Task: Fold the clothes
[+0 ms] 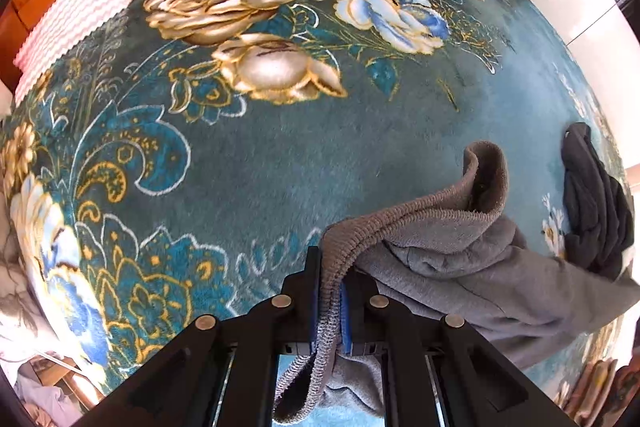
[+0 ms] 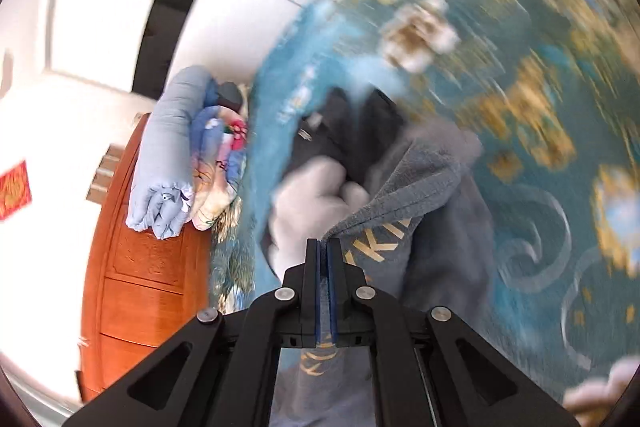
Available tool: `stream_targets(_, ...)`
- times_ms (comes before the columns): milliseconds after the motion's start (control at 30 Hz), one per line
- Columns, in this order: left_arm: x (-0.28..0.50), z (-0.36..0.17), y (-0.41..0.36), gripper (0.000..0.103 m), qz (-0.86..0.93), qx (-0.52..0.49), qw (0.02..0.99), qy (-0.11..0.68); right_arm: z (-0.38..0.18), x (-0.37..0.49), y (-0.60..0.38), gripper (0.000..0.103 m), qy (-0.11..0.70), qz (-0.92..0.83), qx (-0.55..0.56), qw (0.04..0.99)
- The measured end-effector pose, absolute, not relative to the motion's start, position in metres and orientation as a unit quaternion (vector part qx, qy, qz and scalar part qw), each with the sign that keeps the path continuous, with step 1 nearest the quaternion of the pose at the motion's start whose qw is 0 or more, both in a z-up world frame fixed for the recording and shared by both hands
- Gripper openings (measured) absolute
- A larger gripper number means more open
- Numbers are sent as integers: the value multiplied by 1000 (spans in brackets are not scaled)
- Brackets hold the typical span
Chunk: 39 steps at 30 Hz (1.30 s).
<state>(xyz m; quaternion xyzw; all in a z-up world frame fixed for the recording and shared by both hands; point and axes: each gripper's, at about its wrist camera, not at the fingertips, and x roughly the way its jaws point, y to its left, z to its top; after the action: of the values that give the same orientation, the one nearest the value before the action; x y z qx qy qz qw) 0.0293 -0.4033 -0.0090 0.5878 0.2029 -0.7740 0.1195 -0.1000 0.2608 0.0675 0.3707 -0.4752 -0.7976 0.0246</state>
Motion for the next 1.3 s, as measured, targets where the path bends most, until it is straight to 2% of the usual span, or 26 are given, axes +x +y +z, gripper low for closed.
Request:
stream_targets(133, 24, -19, -396, 11, -761, 610, 135, 175, 59, -132, 240, 4, -418, -798, 433, 26)
stream_targets(200, 27, -20, -396, 14, -760, 611, 131, 180, 55, -148, 229, 6, -388, -797, 463, 27)
stream_targets(233, 29, -19, -398, 22, -760, 611, 126, 182, 54, -148, 228, 7, -384, -797, 465, 32)
stream_targets(267, 31, -17, -400, 38, -760, 611, 121, 187, 54, -143, 228, 9, -388, -797, 461, 41)
stream_targets(300, 33, -15, -402, 49, -760, 610, 116, 193, 54, -139, 229, 20, -391, -798, 456, 49)
stream_targets(333, 36, -10, -405, 64, -763, 605, 109, 201, 56, -134, 231, 38, -397, -800, 447, 55)
stream_targets(367, 39, -5, -407, 65, -767, 598, 102, 211, 61, -124, 236, 45, -404, -803, 434, 61)
stream_targets(567, 80, 14, -426, 73, -789, 543, 103, 269, 64, -63, 267, 45, -386, -830, 401, 33)
stream_targets(767, 121, -22, -418, 73, -760, 545, 105, 337, -7, -45, 272, 45, -390, -780, 489, -27)
stream_targets(1000, 121, -44, -408, 71, -740, 535, 114, 391, -42, -75, 272, 45, -482, -738, 465, -82)
stream_targets(1067, 120, -50, -410, 69, -730, 527, 120, 418, -42, -81, 272, 41, -501, -731, 453, -96)
stream_targets(1100, 121, -53, -411, 67, -726, 520, 120, 434, -42, -84, 271, 32, -506, -727, 453, -99)
stream_targets(1133, 121, -56, -412, 59, -721, 516, 120, 446, -41, -87, 270, 8, -511, -723, 454, -102)
stream_targets(1167, 121, -58, -413, 49, -717, 514, 120, 456, -40, -89, 269, 4, -516, -718, 456, -100)
stream_targets(1200, 121, -61, -414, 44, -712, 511, 120, 466, -40, -90, 266, 3, -521, -714, 458, -94)
stream_targets(1233, 120, -61, -415, 30, -711, 508, 120, 471, -35, -90, 264, 2, -520, -716, 456, -93)
stream_targets(1267, 120, -61, -416, 21, -710, 505, 121, 475, -27, -88, 262, 2, -516, -722, 451, -94)
stream_targets(1300, 119, -59, -417, 17, -712, 503, 124, 473, -19, -87, 260, 2, -513, -727, 446, -96)
